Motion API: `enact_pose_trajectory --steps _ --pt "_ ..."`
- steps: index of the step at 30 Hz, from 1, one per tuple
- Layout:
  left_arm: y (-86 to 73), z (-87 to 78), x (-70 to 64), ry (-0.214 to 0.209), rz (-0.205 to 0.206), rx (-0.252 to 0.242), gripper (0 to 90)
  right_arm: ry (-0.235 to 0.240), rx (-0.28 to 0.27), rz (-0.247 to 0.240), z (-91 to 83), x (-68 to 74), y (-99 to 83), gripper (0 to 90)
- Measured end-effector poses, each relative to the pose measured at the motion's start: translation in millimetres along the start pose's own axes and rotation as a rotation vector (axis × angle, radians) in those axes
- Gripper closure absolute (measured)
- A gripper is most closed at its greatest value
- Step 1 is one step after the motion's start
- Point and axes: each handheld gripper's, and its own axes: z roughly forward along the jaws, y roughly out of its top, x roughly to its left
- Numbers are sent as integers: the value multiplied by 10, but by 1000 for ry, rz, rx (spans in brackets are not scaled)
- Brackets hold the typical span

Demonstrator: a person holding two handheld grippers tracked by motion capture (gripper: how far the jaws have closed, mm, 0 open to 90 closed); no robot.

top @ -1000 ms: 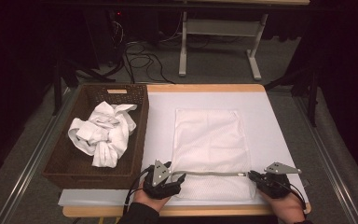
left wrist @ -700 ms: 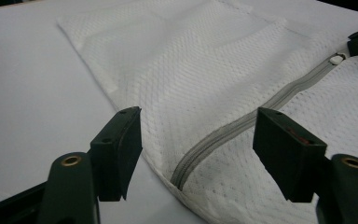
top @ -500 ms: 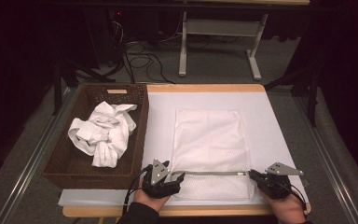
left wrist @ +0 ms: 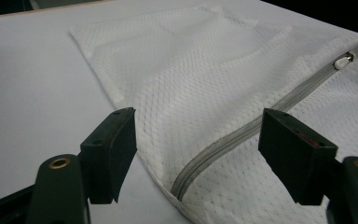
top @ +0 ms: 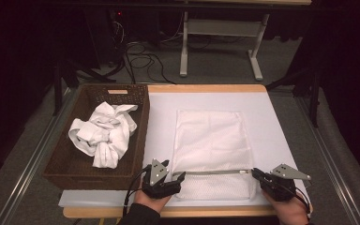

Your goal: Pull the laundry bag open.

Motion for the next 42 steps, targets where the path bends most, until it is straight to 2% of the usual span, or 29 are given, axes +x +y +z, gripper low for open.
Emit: enact_pose_trajectory --steps 6,8,12,15,18,22,26,27,37,42 --pt "11 11 -38 -23 12 0 304 13 -40 -25 -65 17 15 864" --pt "29 30 -93 -51 25 -6 331 14 -43 -39 -77 37 20 863" --pt "58 70 -152 -63 33 -17 325 19 -49 -42 -85 49 32 863" --pt "89 136 -223 -36 62 -14 293 24 -62 -53 -88 50 45 862" --pt "119 191 -273 -52 62 -7 259 27 -64 -57 -95 52 48 862" --pt "153 233 -366 -60 92 -6 192 29 -67 -59 -102 51 52 861" --pt "196 278 -455 -89 118 -6 179 31 -72 -62 -103 51 59 862" --pt "233 308 -498 -107 124 -9 173 32 -75 -61 -107 54 60 862" --pt "345 501 -712 -160 132 -15 188 44 -79 -69 -119 47 56 861" --pt "364 558 -766 -172 145 -9 205 46 -78 -76 -120 46 53 861"
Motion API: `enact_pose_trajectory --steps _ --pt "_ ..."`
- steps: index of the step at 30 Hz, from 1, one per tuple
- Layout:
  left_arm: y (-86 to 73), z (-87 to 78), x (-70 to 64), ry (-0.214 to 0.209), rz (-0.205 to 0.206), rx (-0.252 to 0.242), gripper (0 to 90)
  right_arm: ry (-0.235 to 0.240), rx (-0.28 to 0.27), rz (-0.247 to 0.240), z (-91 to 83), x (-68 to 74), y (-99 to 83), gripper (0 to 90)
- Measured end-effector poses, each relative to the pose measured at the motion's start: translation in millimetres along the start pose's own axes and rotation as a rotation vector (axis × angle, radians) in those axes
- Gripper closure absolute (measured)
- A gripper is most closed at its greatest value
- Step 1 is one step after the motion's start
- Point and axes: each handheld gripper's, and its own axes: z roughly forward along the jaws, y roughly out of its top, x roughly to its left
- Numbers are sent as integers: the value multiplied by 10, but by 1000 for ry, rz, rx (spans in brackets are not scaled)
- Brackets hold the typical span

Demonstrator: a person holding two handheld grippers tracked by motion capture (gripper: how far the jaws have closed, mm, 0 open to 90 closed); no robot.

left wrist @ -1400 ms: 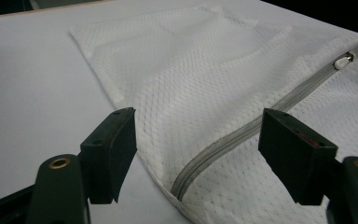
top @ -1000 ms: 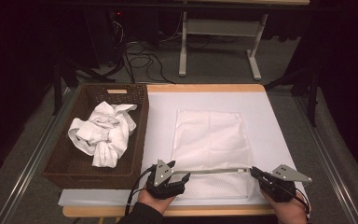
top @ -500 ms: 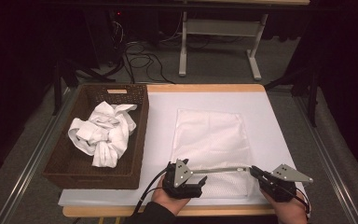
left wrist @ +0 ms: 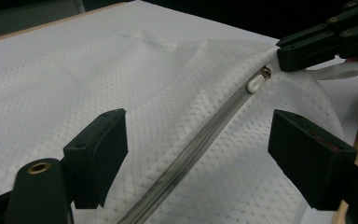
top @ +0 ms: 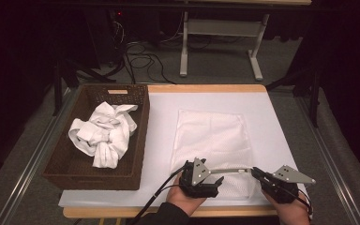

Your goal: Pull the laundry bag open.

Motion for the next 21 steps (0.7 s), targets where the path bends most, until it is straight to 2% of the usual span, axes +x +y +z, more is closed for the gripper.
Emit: enact_pose_trajectory --steps 6,10,11,15,16,21 --pt "4 117 -83 -28 22 17 269 6 1 1 1 4 2 862" --pt "4 195 -132 -51 14 20 293 12 -2 -6 0 4 3 863" --pt "11 232 -158 -68 11 22 313 12 -1 -4 0 5 2 862" --pt "25 297 -200 -92 4 32 378 13 -3 -7 1 4 2 862" --pt "37 347 -229 -113 -4 37 430 13 -4 -7 -1 5 3 862" --pt "55 460 -301 -119 8 50 489 15 -8 -9 -8 5 10 863"
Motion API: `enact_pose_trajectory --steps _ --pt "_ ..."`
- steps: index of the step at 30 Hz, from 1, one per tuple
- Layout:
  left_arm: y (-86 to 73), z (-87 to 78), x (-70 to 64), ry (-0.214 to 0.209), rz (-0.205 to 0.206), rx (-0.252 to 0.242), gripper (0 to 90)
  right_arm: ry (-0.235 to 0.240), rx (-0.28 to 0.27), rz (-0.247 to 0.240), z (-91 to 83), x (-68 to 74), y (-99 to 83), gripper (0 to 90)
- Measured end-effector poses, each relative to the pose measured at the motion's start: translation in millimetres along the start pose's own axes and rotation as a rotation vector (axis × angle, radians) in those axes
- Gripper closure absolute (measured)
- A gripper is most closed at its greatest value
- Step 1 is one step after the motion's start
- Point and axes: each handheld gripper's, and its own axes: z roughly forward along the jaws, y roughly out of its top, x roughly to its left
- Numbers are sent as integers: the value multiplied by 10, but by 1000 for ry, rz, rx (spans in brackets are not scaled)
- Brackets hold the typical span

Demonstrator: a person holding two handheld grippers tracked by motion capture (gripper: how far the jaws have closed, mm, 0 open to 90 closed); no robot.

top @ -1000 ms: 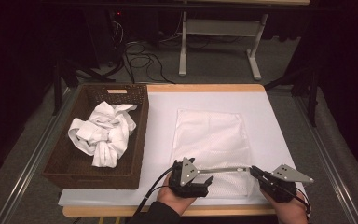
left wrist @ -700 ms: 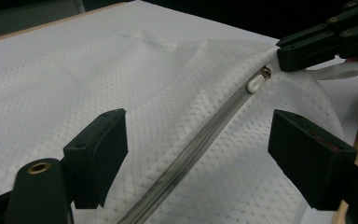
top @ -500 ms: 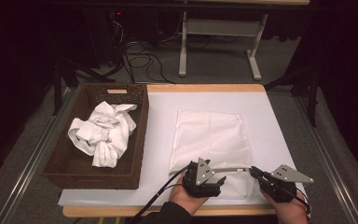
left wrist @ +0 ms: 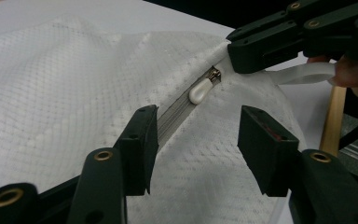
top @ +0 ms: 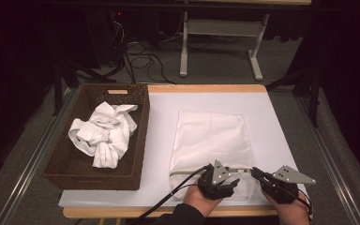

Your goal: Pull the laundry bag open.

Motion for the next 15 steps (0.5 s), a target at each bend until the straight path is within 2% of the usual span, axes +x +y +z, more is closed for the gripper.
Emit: enact_pose_trajectory --steps 4,6,10,15 --pt "22 81 -19 -3 -2 12 520 4 -5 3 -6 9 2 863" --pt "30 100 -25 11 -1 8 520 5 -6 -1 -9 11 3 863" --pt "40 144 -20 13 -11 10 516 7 -14 -9 -17 19 6 863" --pt "58 178 -6 -3 -48 -9 519 13 -23 -18 -19 34 9 863"
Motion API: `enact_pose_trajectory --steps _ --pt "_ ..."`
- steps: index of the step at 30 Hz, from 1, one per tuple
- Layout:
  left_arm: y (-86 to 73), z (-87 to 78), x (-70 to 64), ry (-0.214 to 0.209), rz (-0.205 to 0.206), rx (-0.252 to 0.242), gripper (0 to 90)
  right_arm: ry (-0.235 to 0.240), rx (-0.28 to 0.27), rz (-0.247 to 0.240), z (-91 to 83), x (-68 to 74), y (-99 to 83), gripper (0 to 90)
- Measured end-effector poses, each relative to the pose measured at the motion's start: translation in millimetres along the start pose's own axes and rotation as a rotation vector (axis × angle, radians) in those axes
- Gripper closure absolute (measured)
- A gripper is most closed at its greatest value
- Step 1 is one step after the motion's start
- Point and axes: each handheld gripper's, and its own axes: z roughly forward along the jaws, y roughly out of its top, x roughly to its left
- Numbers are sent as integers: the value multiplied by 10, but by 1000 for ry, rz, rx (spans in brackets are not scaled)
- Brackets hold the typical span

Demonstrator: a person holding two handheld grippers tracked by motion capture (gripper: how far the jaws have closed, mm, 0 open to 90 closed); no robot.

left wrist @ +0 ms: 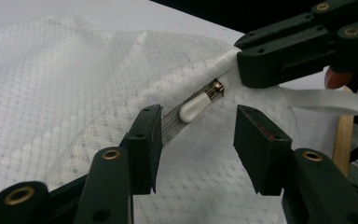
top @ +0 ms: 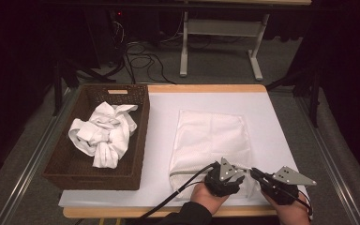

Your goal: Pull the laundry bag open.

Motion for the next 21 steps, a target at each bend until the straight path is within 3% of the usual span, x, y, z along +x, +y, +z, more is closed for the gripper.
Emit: enact_pose_trajectory --steps 5,16,21 --pt "-7 39 -18 -10 -1 1 537 1 2 -2 -3 5 -1 863" --pt "-33 26 -82 -14 57 1 712 -3 7 0 3 5 -3 863" --pt "-49 46 -86 -19 57 15 759 -3 8 -1 9 15 -3 863"
